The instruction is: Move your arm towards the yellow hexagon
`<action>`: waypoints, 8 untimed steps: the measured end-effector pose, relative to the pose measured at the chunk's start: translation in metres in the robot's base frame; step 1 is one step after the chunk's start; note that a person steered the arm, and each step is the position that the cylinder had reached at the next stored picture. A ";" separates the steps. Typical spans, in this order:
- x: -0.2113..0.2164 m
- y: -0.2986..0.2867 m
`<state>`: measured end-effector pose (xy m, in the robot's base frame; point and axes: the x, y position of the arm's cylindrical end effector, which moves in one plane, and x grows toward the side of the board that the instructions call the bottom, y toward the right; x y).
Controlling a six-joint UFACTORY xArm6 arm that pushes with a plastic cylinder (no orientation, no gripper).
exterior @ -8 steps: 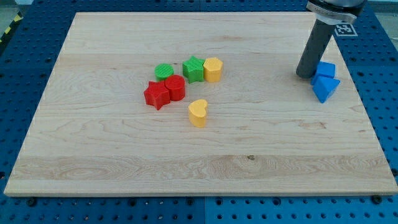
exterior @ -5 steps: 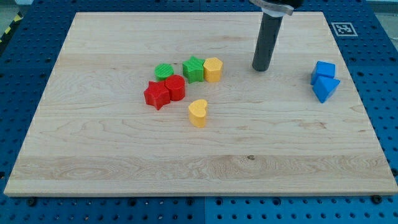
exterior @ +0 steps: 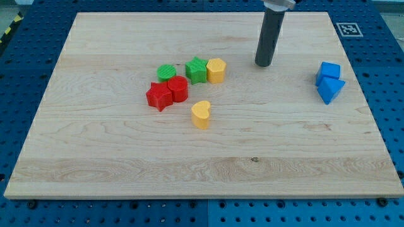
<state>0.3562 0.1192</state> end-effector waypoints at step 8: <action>-0.005 -0.036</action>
